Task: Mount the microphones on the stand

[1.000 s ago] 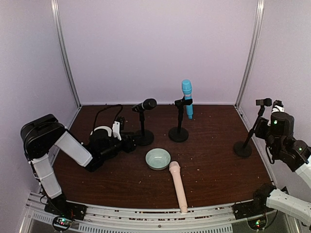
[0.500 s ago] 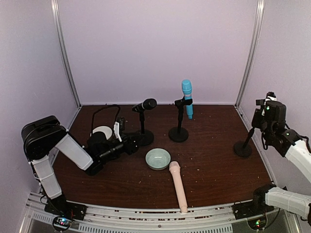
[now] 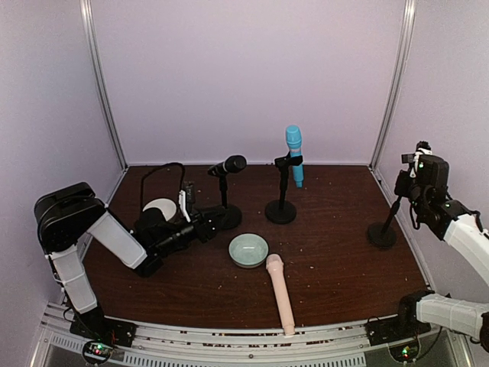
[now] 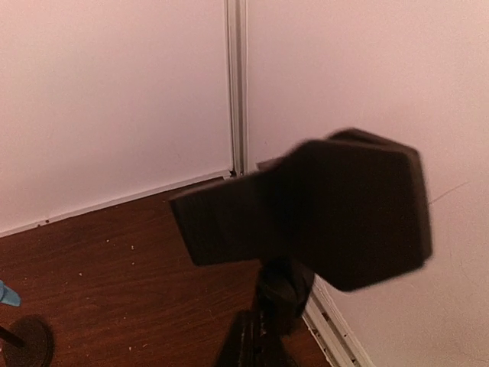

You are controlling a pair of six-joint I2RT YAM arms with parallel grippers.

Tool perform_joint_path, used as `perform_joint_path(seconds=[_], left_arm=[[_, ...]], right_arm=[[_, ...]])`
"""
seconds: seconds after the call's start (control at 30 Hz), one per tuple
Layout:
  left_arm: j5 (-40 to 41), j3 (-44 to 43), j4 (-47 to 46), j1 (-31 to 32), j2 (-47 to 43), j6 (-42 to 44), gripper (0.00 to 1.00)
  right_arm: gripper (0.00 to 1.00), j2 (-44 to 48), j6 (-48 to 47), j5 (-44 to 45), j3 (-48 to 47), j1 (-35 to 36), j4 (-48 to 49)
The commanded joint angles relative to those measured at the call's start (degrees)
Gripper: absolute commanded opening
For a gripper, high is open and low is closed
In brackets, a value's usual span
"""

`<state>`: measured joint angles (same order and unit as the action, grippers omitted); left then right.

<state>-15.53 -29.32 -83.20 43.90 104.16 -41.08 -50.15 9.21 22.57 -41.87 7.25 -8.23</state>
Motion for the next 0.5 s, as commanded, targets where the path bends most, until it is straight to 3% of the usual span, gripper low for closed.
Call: perform_joint_path(seconds=[0.0, 0.17, 0.37, 0.4, 0.47], left_arm=[[-1.0, -0.1, -4.7, 0.9, 0.2, 0.3, 0.46], [-1.3, -0.3, -4.7, 2.2, 0.1, 2.9, 0.45], [-1.6, -1.7, -1.1, 4.2, -0.4, 6.6, 0.45], [-1.6, -2.0, 0.0, 4.6, -0.7, 7.2, 0.45], [-1.8, -2.6, 2.1, 5.3, -1.2, 8.2, 0.45]], right_arm=[[0.02, 2.7, 0.8, -4.7, -2.2, -0.3, -2.4], [0.00, 8.0, 5.0, -14.7, -3.6, 0.4, -7.9], [0.00, 12.7, 6.5, -17.1, -3.5, 1.9, -13.1], [0.02, 12.8, 6.5, -15.0, -3.6, 1.9, -14.6], [0.26, 12.9, 6.2, -10.0, -3.1, 1.9, -15.6]])
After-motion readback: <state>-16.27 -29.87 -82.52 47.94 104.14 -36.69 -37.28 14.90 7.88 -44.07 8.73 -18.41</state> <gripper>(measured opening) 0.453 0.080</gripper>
